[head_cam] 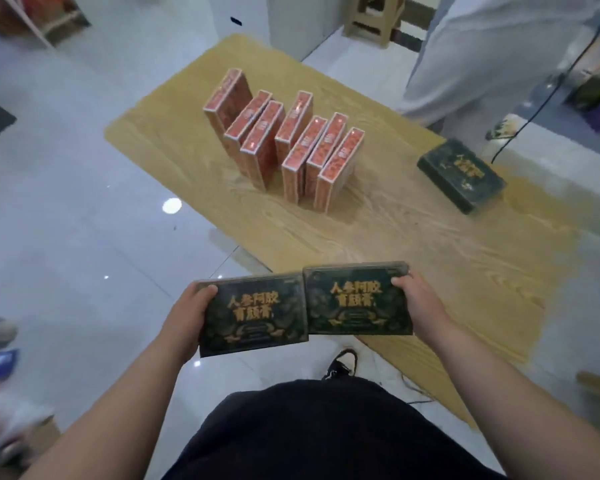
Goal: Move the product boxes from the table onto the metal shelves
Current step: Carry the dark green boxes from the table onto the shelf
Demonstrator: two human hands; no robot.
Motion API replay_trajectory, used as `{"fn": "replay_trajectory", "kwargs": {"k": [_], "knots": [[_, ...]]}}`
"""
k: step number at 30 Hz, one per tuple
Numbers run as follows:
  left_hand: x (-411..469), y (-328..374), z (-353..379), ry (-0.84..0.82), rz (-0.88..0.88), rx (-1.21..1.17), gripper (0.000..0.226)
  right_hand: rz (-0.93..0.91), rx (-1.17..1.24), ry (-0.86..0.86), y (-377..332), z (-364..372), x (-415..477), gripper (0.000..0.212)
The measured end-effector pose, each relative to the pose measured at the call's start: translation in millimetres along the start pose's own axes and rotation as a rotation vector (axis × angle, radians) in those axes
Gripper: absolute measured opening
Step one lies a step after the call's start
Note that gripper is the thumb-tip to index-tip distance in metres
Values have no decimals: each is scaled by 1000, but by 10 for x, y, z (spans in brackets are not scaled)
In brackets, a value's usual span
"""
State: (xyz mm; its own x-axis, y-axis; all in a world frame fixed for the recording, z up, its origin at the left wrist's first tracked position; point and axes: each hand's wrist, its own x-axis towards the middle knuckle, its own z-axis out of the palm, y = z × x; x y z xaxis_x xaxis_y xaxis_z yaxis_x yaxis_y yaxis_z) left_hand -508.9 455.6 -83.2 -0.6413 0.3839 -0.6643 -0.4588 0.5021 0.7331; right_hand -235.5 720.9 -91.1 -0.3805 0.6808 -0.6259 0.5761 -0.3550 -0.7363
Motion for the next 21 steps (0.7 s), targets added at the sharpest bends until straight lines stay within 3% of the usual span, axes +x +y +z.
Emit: {"fn": "replay_trajectory", "kwargs": {"k": [2, 3, 12, 17, 21], "knots": [[-94, -179, -473, 85, -39, -127, 14, -58, -74, -51, -304, 500, -123, 17], [-166, -251, -710, 119, -52, -175, 15, -77, -118, -80, -419, 745, -156, 14], [-955, -1022, -2696, 489, -52, -537, 22, -241, -374, -386, -1153, 3100, -563, 29], [-1389, -1394, -3228, 681, -66, -748, 22, -304, -522, -713, -1447, 4181, -868, 37], [-1626, -1595, -3566, 831, -77, -876, 27, -370, -623, -900, -1642, 5007, -1067, 57]]}}
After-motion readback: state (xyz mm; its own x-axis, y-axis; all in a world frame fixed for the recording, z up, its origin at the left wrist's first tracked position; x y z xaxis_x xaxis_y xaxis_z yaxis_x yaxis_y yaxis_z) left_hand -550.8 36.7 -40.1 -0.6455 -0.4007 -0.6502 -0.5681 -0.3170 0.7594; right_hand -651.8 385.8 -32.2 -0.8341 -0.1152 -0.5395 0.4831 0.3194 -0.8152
